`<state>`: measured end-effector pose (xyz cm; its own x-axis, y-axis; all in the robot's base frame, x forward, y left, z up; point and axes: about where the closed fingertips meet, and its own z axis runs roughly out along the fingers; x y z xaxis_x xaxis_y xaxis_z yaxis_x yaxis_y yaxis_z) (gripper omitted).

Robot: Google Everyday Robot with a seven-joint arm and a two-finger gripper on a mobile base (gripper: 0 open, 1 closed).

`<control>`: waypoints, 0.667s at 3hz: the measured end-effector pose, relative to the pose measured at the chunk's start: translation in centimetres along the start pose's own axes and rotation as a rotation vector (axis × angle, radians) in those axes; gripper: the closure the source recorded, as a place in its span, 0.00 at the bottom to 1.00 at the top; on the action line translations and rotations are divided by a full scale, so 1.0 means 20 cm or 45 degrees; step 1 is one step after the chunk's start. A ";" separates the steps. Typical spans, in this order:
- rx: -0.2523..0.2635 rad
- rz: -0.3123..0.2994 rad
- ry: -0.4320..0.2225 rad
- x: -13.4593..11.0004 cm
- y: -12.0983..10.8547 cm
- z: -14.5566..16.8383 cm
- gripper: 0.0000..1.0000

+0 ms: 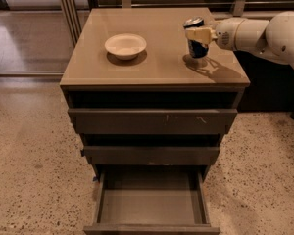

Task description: Pick pepsi can from bottom drawer and place on counter

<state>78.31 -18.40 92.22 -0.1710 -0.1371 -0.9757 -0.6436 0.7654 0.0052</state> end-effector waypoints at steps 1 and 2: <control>0.000 0.000 0.000 0.00 0.00 0.00 0.12; 0.000 0.000 0.000 0.00 0.00 0.00 0.00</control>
Offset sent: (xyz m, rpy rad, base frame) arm 0.0000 0.0000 0.0000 0.0000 0.0000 0.0000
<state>78.31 -18.38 92.21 -0.1711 -0.1372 -0.9757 -0.6438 0.7652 0.0053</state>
